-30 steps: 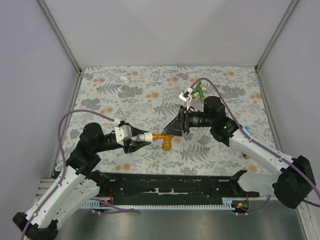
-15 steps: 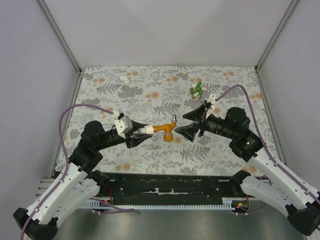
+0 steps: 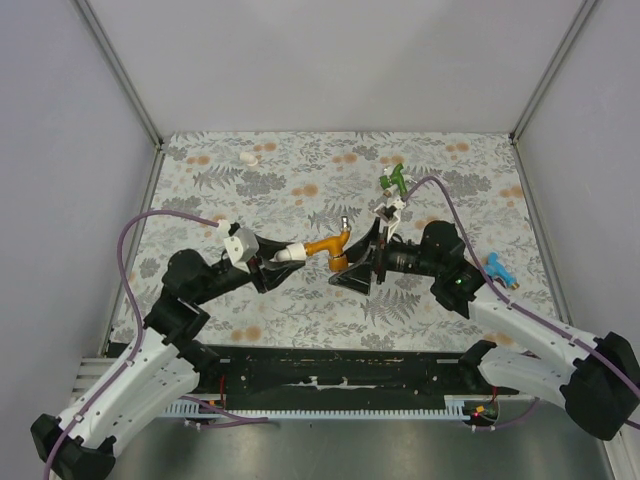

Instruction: Install the water faucets

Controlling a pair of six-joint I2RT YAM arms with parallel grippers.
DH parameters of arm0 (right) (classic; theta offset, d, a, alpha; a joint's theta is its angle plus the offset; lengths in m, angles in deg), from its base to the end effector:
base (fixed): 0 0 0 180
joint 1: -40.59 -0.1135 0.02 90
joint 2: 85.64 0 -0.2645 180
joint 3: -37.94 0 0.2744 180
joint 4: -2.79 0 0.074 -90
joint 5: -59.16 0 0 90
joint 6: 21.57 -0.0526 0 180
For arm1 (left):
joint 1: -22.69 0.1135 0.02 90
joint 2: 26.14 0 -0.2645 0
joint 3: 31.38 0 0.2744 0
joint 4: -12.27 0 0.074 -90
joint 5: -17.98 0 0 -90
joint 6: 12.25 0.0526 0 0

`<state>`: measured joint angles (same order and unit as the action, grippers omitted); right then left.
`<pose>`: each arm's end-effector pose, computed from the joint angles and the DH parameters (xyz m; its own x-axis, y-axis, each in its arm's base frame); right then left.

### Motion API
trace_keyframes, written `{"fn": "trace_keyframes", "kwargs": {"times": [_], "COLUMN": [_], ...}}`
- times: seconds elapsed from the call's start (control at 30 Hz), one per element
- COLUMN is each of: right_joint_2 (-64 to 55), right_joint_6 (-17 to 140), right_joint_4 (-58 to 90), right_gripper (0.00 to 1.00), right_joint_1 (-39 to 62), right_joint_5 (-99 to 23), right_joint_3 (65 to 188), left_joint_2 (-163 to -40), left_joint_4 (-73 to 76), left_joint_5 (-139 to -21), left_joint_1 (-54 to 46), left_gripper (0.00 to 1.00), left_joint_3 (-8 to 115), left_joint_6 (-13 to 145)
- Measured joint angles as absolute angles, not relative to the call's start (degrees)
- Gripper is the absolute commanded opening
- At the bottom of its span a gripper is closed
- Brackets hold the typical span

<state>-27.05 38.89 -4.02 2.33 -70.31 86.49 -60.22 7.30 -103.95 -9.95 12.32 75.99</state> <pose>0.1888 0.1914 0.2849 -0.5199 0.0747 -0.8510 -0.8276 0.2026 0.5234 0.1448 -0.1258 0.3172 0.0405 -0.0569 -0.9976 0.9033 0.4288 0.0122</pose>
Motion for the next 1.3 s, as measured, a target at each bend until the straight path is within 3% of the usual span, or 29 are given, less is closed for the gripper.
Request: {"fn": "trace_keyframes", "kwargs": {"times": [0.33,0.67,1.3], "right_joint_2": [-21.72,-23.62,-22.42], "right_joint_6": [29.04,26.37,45.38], "right_joint_4": [-14.45,-10.23,7.52], "right_gripper": [0.97,0.96,0.98], "right_joint_1": [-1.08,-1.1,1.67], "right_joint_5": [-74.81,-75.57,-68.21], "right_joint_3": [86.49,89.86,100.09], "left_joint_2": [-58.58,-57.84,-59.65], "left_joint_4": [7.19,-1.7,-4.11], "left_joint_5": [-101.76,-95.86,-105.65], "left_joint_1": [-9.97,-10.06,-10.43], "left_gripper": [0.02,0.02,0.02], "left_joint_3": [12.34,14.63,15.9], "left_joint_6": [75.93,83.2,85.72]}}
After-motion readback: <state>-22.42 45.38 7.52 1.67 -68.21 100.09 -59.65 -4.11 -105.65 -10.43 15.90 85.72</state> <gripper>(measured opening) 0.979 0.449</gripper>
